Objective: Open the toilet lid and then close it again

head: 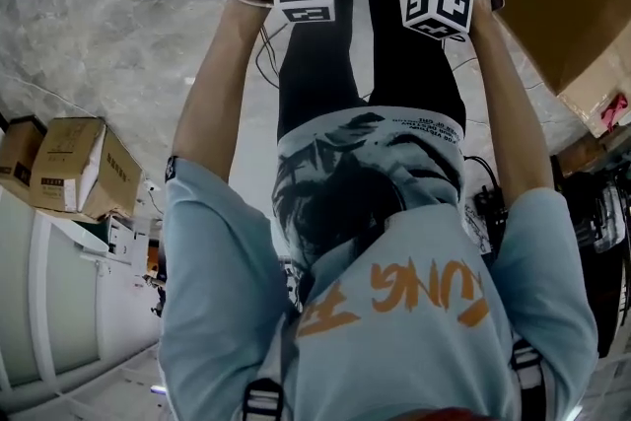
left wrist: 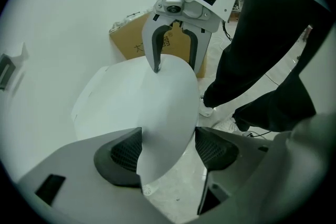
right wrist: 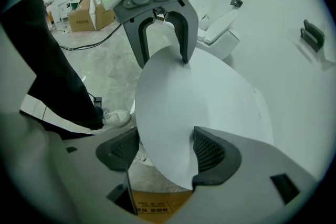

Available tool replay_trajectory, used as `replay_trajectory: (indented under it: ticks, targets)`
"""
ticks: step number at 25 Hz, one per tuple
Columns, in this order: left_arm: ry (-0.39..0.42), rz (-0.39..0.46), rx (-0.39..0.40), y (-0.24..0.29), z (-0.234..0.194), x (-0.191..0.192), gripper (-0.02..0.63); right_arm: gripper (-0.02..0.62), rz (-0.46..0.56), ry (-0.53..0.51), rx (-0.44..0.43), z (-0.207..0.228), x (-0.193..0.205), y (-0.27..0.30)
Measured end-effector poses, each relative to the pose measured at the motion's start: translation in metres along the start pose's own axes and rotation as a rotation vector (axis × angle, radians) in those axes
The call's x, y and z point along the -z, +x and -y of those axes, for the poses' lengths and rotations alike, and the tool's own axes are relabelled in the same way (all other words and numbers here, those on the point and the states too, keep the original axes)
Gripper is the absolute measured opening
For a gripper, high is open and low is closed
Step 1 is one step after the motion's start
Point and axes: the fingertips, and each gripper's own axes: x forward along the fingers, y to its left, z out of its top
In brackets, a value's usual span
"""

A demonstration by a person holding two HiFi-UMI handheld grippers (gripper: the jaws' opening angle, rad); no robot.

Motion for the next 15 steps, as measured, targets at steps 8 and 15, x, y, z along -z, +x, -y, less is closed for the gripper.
replay_trajectory:
  ticks: [8,15]
  targets:
    - [-0.027,-0.018,0.052,0.030,0.013,0.016,0.331,0.341,0.007,0.049,-0.014,-0.012,0.005,0.032]
    - [-0.081,-0.032,0.115,0.044,0.017,0.019,0.331,0.347,0.026,0.123,-0.053,-0.013,0.005,0.043]
